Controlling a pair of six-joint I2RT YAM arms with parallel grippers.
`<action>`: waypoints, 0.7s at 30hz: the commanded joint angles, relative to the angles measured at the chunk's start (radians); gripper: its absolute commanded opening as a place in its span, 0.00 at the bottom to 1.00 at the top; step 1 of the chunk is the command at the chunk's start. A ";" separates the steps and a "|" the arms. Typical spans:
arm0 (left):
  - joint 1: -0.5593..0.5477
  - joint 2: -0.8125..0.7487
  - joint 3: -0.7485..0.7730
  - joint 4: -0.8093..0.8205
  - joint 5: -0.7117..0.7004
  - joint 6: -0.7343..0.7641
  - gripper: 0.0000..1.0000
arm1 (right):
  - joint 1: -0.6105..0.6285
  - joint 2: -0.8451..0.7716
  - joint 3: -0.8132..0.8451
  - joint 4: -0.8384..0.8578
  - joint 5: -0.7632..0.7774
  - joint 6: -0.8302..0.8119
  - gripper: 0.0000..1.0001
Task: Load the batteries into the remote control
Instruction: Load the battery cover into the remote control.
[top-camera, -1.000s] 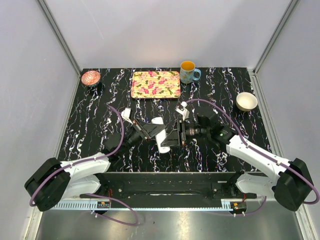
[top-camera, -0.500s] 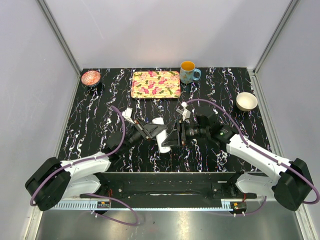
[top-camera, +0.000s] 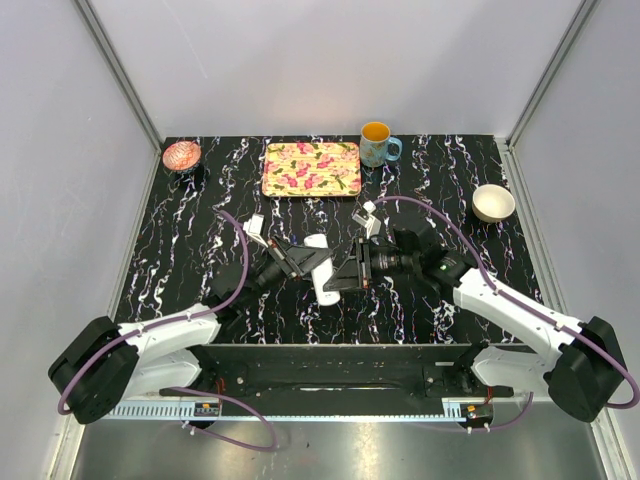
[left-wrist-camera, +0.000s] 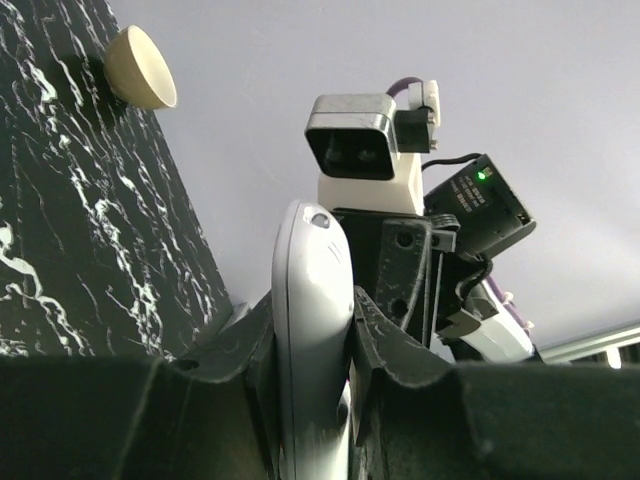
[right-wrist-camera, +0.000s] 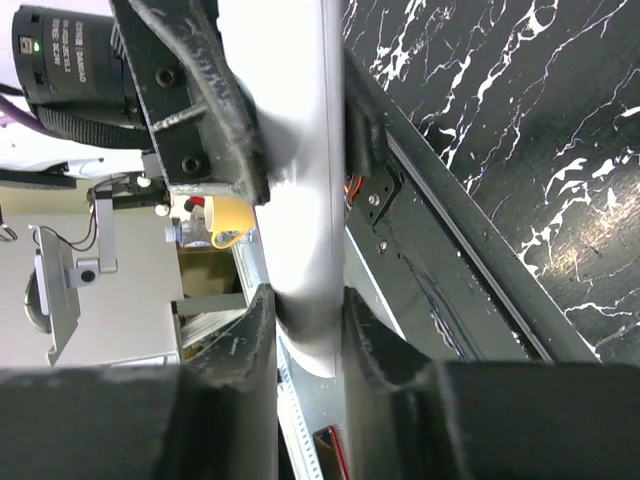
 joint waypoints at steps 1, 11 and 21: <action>0.001 -0.014 0.037 0.069 -0.014 0.007 0.00 | -0.004 -0.025 0.019 0.042 -0.016 0.005 0.11; 0.003 -0.003 0.034 0.085 -0.014 0.002 0.00 | -0.004 -0.026 0.009 0.041 -0.027 0.002 0.00; 0.001 0.011 0.033 0.105 -0.014 -0.007 0.00 | -0.004 -0.003 0.014 0.071 -0.037 0.017 0.42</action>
